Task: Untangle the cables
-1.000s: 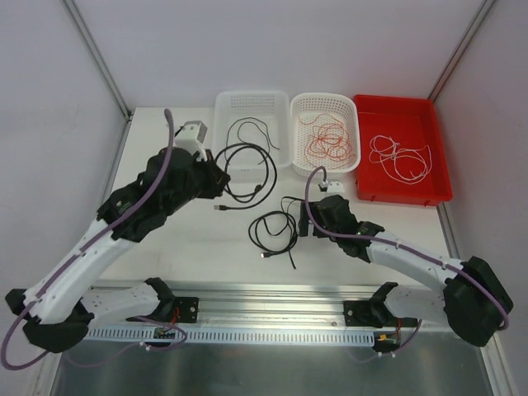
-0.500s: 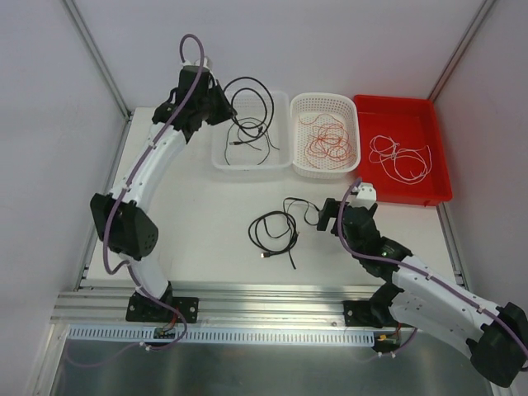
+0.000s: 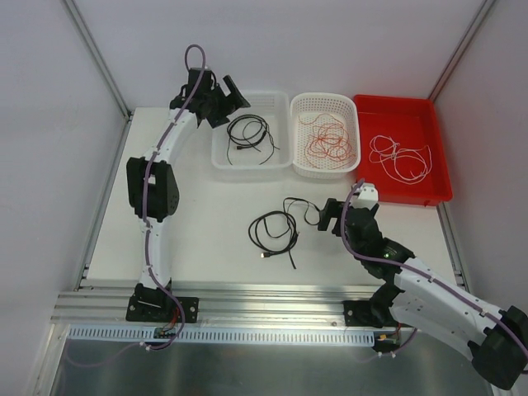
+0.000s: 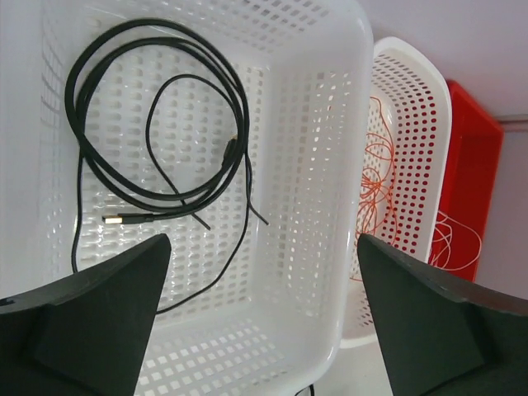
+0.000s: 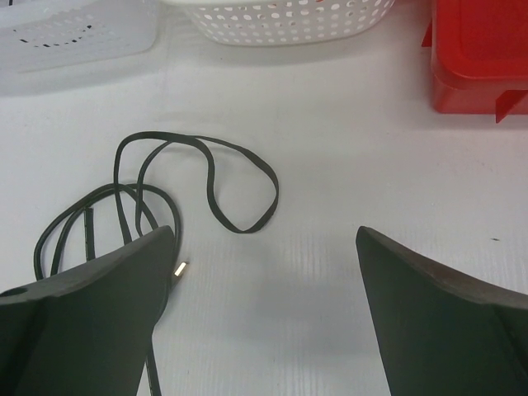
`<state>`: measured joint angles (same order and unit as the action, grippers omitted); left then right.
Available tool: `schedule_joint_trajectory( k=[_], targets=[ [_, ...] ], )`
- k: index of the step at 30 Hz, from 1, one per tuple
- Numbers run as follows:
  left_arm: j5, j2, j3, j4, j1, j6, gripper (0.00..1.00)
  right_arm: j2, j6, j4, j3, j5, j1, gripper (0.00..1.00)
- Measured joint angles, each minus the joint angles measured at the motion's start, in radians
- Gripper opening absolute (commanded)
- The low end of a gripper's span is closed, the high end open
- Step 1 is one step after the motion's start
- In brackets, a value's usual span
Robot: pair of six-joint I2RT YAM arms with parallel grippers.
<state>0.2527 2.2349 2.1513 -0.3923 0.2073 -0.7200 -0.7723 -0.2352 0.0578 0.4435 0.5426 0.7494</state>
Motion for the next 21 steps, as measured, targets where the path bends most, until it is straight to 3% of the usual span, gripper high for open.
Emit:
schedule_joint_trajectory(
  k=[6, 13, 21],
  targets=[
    [0.002, -0.096, -0.176, 0.019, 0.001, 0.018, 0.99, -0.009, 0.000, 0.003, 0.000, 0.000, 0.000, 0.97],
    [-0.004, -0.381, -0.459, 0.026, 0.027, 0.088, 0.99, 0.005, 0.000, 0.035, 0.000, 0.000, 0.000, 0.97],
    [-0.111, -0.700, -0.758, 0.056, 0.299, 0.189, 0.96, 0.082, -0.004, 0.113, 0.002, -0.017, 0.000, 0.98]
  ],
)
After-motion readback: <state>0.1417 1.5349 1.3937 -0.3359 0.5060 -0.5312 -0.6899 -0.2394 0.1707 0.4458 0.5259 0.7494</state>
